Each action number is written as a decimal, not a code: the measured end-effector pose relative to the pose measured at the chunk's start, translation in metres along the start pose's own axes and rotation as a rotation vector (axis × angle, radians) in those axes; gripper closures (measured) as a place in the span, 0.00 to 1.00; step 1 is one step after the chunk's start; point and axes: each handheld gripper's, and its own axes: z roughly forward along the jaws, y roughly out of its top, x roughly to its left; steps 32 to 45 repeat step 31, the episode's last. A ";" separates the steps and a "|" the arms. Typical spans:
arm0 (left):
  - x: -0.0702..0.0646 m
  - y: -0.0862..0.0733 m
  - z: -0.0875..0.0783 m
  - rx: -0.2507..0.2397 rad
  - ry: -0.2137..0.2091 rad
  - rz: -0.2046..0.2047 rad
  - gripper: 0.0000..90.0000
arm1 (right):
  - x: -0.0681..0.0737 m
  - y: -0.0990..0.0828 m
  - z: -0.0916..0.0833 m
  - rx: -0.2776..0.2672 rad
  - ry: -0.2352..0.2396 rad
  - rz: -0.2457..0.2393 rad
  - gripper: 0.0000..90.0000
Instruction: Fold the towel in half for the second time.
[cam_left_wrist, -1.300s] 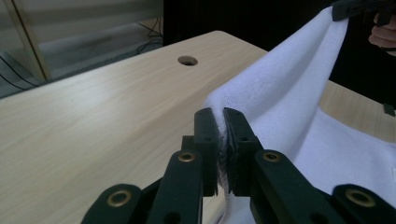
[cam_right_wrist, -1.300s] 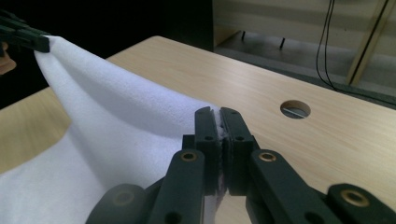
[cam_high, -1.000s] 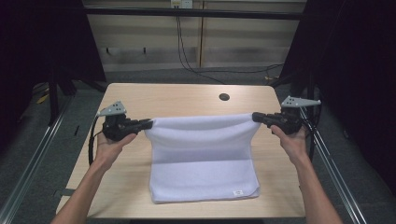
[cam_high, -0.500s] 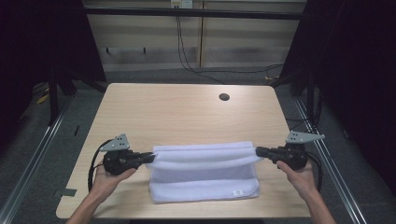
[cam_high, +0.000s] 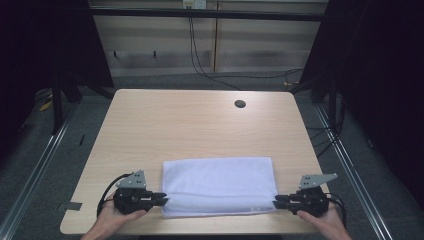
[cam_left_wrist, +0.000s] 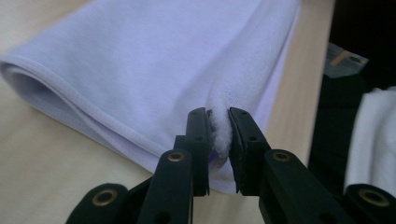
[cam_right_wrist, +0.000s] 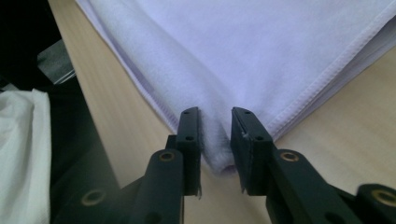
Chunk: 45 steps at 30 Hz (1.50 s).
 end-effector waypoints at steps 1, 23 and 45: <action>-0.003 -0.004 0.001 0.021 -0.001 0.001 0.86 | 0.002 -0.003 -0.001 0.008 -0.001 0.002 0.78; 0.064 -0.003 -0.028 -0.192 0.301 -0.222 0.37 | -0.030 0.038 -0.014 -0.293 -0.290 0.070 0.45; 0.064 -0.013 -0.030 -0.189 0.299 -0.262 0.25 | -0.039 0.016 -0.012 -0.317 -0.347 0.122 0.39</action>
